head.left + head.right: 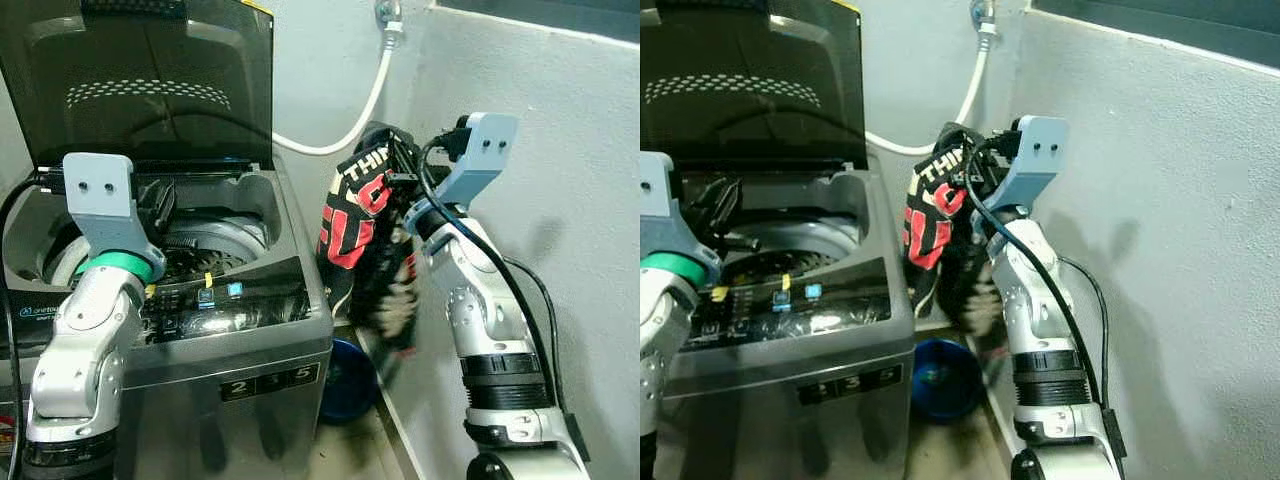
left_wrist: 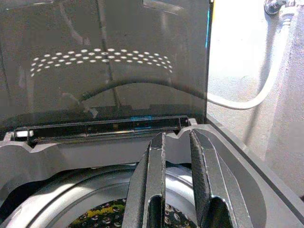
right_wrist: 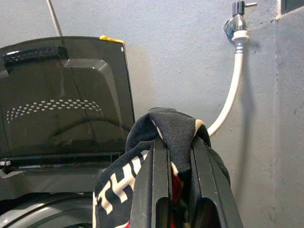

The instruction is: Clothes washing

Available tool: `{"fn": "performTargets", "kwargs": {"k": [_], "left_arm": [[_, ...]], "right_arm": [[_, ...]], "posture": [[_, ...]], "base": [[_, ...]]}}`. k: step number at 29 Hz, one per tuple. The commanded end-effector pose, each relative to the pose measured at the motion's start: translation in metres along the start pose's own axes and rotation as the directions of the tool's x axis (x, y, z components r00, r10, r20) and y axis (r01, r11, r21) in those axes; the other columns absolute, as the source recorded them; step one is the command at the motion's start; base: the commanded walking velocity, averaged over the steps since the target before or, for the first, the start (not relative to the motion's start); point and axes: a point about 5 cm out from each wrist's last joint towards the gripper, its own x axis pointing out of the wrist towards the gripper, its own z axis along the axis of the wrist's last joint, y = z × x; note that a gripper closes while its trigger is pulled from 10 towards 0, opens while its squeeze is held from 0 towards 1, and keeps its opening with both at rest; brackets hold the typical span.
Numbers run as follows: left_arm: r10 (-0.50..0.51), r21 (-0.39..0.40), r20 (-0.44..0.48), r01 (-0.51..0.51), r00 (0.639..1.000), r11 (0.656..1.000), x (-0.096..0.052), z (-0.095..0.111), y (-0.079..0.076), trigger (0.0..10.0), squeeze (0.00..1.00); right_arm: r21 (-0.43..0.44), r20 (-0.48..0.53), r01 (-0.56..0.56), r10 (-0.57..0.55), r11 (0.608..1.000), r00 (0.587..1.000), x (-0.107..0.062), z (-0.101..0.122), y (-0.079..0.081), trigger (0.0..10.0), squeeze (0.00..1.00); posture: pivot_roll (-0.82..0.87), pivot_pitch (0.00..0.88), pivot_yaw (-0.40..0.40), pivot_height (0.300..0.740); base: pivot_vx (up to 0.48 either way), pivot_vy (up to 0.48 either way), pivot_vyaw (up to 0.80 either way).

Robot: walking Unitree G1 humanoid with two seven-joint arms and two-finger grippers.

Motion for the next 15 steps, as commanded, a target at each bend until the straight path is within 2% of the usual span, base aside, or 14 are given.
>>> {"fn": "performTargets", "kwargs": {"k": [1,15], "left_arm": [[-0.004,-0.007,-0.014,0.004,1.0,1.0,-0.0012,-0.0026,-0.0015,10.0,0.0],[-0.015,-0.002,-0.002,0.015,1.0,1.0,0.0015,0.0012,-0.0034,10.0,0.0]], "right_arm": [[0.005,0.036,-0.026,0.026,1.0,0.999,0.0037,0.0066,0.0057,10.0,0.0],[0.013,0.029,-0.025,0.025,1.0,0.999,0.0029,0.0036,0.0054,10.0,0.0]], "posture": [[0.08,0.0,-0.039,0.74],[0.07,0.0,-0.028,0.74]], "base": [[0.0,0.48,0.0],[0.0,0.48,0.0]]}}
